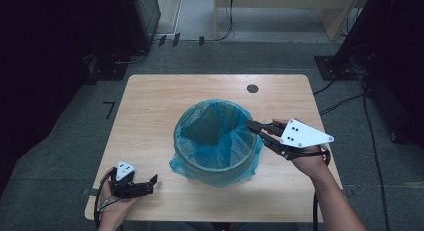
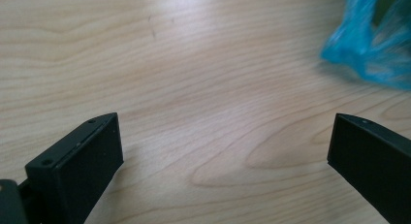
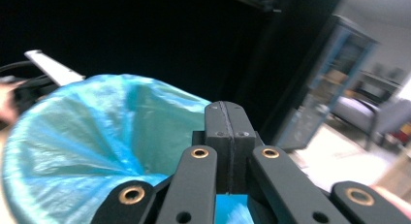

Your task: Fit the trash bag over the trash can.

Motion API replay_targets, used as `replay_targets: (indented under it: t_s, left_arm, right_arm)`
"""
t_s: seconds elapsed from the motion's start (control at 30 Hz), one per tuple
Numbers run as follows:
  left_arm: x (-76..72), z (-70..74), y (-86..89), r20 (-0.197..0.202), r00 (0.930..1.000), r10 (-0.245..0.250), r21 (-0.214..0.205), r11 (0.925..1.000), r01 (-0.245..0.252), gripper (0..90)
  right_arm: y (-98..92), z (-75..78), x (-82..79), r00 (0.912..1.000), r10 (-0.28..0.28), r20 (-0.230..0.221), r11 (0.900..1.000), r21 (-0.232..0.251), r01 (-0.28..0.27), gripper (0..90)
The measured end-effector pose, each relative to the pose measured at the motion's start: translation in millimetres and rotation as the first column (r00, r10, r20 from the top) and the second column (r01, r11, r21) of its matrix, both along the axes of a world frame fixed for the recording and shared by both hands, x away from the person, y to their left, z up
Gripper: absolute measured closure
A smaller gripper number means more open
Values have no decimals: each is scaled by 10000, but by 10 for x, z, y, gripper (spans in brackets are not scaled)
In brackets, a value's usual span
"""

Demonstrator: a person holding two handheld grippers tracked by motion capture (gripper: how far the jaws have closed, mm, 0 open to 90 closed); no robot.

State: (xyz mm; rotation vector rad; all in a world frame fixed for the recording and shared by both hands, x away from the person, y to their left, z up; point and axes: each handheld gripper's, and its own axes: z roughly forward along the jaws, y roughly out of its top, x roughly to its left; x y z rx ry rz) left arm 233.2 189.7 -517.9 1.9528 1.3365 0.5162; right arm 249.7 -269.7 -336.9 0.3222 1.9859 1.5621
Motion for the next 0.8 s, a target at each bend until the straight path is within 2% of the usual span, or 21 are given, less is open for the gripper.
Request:
replay_targets:
  t_s: [0.1, 0.13, 0.17, 0.2, 0.23, 0.3, 0.33, 0.37, 0.4, 0.47, 0.57, 0.63, 0.8]
  left_arm:
    - [16, -9, 15, -161, 9998, 80, 52, 10000, -79, 0]
    - [19, -9, 18, -168, 9998, 78, 57, 10000, -77, 0]
    - [22, -10, 19, -171, 9998, 102, 100, 9999, -101, 0]
    - [23, -11, 13, -169, 9998, 136, 157, 9998, -133, 0]
    - [23, -11, 7, -180, 9998, 106, 258, 9996, -101, 0]
    - [23, -13, -9, -180, 9998, 113, 415, 9991, -106, 0]
    - [22, -15, -16, -168, 9998, 109, 484, 9988, -101, 0]
    - [22, -14, -19, -185, 9998, 65, 551, 9985, -55, 0]
    - [21, -14, -22, -186, 9998, 64, 592, 9982, -53, 0]
    - [22, -17, -37, -177, 9998, 102, 718, 9974, -89, 0]
    - [24, -17, -53, -187, 9997, 178, 824, 9965, -162, 0]
    - [25, -18, -53, -180, 9997, 180, 828, 9964, -164, 0]
    - [25, -19, -55, -169, 9996, 239, 802, 9965, -224, 0]
  right_arm:
    - [73, 79, 26, 9940, 1077, 174, 9919, -698, -1063, 900]
    - [99, 100, 34, 9895, 1444, 103, 9857, -898, -1429, 900]
    - [155, 137, 53, 9788, 2048, 63, 9703, -1332, -2022, 900]
    - [155, 137, 53, 9788, 2048, 63, 9703, -1332, -2022, 900]
    - [185, 153, 62, 9714, 2375, -17, 9600, -1520, -2350, 900]
    - [246, 184, 76, 9541, 2990, -184, 9342, -1982, -2966, 900]
    - [309, 211, 84, 9310, 3626, -416, 8999, -2442, -3614, 900]
    - [309, 211, 84, 9310, 3626, -416, 8999, -2442, -3614, 900]
    - [341, 226, 93, 9167, 3949, -605, 8789, -2656, -3962, 900]
    - [418, 263, 109, 8975, 4308, -944, 8423, -3149, -4374, 900]
    - [510, 308, 140, 8851, 4484, -1242, 8080, -3670, -4609, 900]
    - [570, 339, 169, 8735, 4647, -1450, 7863, -3861, -4824, 900]
    - [706, 386, 249, 8574, 4819, -1808, 7438, -4328, -5093, 900]
